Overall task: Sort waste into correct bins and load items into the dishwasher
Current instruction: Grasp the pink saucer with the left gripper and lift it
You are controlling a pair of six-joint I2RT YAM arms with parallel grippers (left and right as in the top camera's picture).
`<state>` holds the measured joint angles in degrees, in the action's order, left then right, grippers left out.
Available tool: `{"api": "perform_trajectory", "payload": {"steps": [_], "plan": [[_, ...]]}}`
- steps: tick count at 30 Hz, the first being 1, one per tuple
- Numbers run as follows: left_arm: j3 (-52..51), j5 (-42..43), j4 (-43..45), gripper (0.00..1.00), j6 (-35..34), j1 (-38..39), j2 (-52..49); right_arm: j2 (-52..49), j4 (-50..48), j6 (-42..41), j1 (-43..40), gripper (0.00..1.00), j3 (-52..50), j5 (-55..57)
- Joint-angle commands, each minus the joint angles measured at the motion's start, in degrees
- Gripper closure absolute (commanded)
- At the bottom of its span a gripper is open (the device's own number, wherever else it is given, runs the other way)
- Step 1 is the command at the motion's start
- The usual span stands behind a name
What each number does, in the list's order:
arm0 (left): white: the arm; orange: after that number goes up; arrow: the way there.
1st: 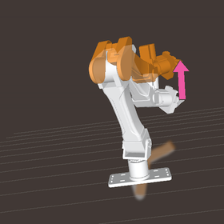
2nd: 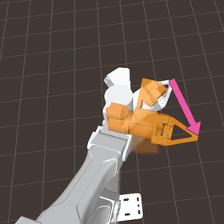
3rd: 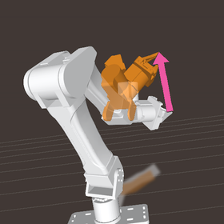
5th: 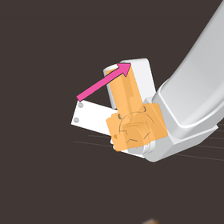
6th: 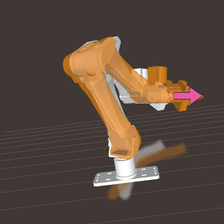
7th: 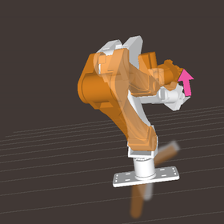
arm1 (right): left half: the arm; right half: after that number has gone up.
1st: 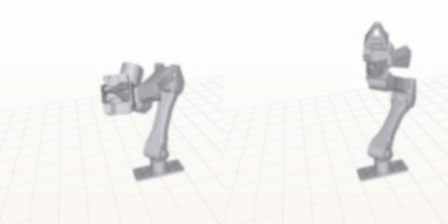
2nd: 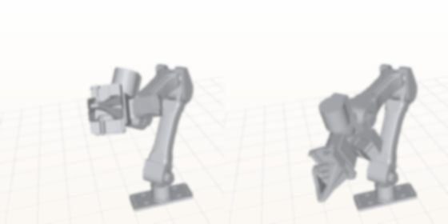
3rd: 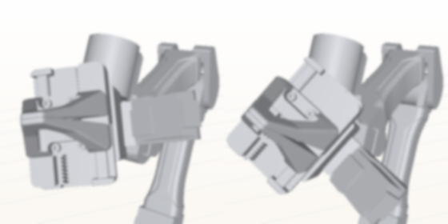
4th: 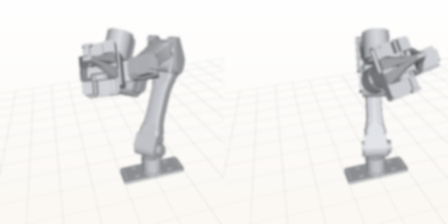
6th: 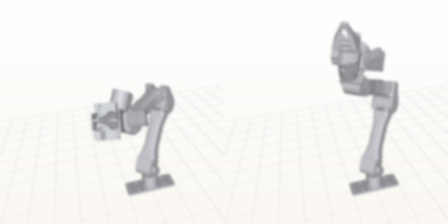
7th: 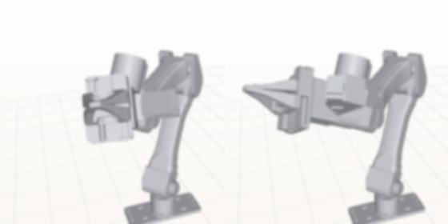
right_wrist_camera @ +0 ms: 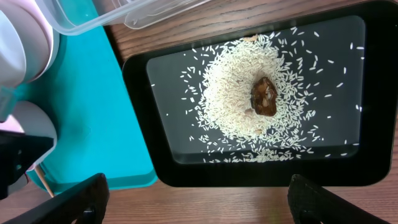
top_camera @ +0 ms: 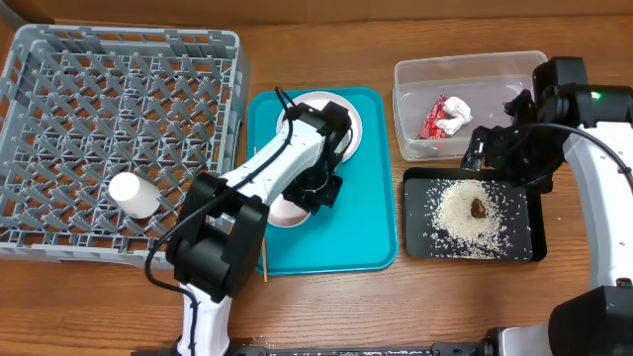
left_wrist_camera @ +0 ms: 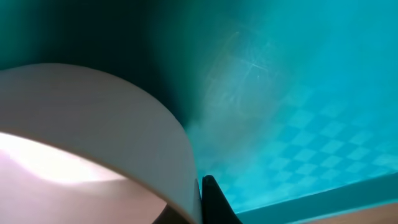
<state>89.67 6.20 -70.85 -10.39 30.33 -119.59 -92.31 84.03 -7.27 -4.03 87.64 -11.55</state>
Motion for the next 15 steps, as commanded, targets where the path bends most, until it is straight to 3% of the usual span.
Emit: {"api": "perform_trajectory", "payload": {"steps": [1,5,9,13,15], "plan": [[1.6,2.4,0.2,0.96,-1.0,-0.4,7.6,1.1,-0.1,-0.2,0.2,0.07,0.2,0.6],[2.5,2.3,0.7,0.96,0.5,-3.0,16.4,1.1,-0.1,-0.2,0.2,0.07,0.2,0.6],[4.0,5.2,2.1,0.96,6.6,-9.8,23.3,1.1,-0.1,-0.2,0.2,0.07,0.2,0.6],[9.0,12.8,1.8,0.96,15.0,-20.1,24.8,1.1,-0.2,-0.2,0.2,0.07,0.2,0.6],[11.2,21.2,2.6,0.96,20.8,-26.9,24.5,1.1,-0.2,-0.2,0.2,0.07,0.2,0.6]]}}
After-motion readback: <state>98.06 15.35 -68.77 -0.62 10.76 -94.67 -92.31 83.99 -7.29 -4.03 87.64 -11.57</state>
